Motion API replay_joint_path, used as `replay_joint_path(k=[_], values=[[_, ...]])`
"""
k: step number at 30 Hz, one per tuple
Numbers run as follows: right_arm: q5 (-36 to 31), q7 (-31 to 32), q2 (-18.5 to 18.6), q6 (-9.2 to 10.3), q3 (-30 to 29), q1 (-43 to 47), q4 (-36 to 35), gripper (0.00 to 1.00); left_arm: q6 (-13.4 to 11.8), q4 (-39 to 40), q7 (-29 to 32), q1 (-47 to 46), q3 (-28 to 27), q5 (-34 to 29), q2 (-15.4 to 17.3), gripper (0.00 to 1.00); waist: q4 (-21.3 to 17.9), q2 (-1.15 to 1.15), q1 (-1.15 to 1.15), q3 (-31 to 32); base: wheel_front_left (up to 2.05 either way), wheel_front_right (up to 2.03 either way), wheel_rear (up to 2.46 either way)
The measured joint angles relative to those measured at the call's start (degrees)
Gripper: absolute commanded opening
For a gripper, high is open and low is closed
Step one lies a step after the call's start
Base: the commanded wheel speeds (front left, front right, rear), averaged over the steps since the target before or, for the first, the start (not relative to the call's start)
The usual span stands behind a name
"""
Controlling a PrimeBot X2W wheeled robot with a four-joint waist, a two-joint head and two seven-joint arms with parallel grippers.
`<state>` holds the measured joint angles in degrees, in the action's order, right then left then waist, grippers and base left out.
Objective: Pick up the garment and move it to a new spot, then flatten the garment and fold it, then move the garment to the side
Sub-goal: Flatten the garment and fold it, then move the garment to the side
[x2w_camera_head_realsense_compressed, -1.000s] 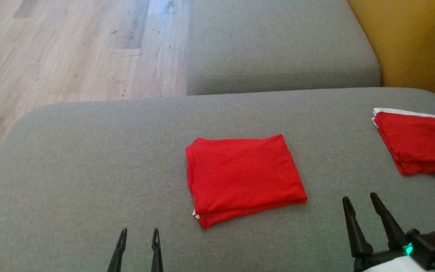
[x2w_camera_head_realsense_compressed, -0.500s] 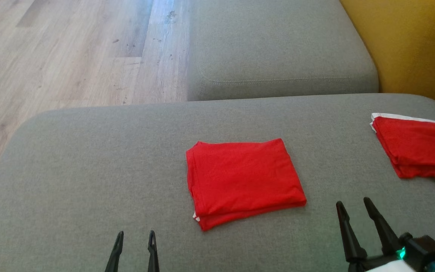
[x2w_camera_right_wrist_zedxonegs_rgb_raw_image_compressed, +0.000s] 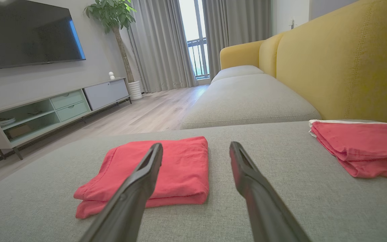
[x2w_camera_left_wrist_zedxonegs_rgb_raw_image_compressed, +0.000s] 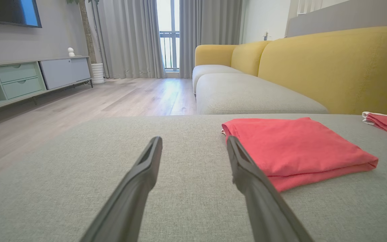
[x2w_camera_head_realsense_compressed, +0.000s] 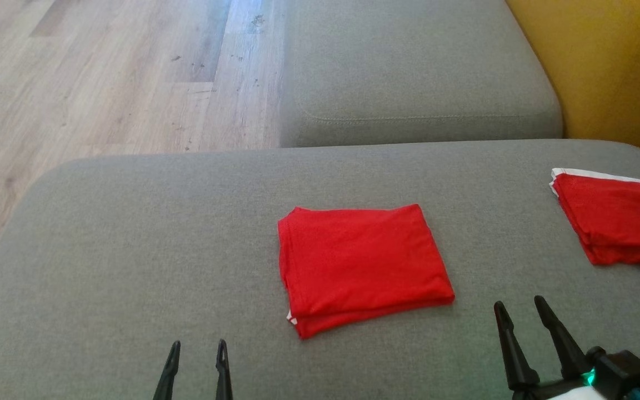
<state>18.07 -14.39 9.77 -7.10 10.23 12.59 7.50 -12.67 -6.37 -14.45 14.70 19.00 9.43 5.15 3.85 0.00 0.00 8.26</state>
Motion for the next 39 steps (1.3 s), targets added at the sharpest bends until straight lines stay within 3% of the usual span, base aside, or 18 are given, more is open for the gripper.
replay_joint_path(k=[17,25,29,39], values=[[2.79,0.00,0.13,0.00,-0.29,-1.01,0.69,1.00,1.10,-0.37,0.00,0.52,-0.47,-1.44,-0.41,1.00,1.60,0.00,0.00,-4.76,0.00,0.00,0.00],[6.73,0.00,4.79,0.00,2.41,-9.25,4.77,1.00,1.15,-0.53,0.00,-3.01,-0.01,-1.96,-0.99,1.00,2.69,0.00,0.01,-10.26,0.00,0.00,0.00],[14.83,1.60,7.50,0.00,5.93,-14.93,8.29,1.00,1.52,0.02,0.00,-6.16,0.65,-2.16,-1.18,1.00,3.21,0.00,0.01,-13.55,0.00,0.00,0.00],[40.38,21.02,18.24,0.00,14.99,-27.61,10.38,1.00,1.91,-0.30,0.00,-11.35,2.40,-2.35,-1.81,1.00,4.82,0.00,0.02,-19.61,0.00,0.00,0.00]])
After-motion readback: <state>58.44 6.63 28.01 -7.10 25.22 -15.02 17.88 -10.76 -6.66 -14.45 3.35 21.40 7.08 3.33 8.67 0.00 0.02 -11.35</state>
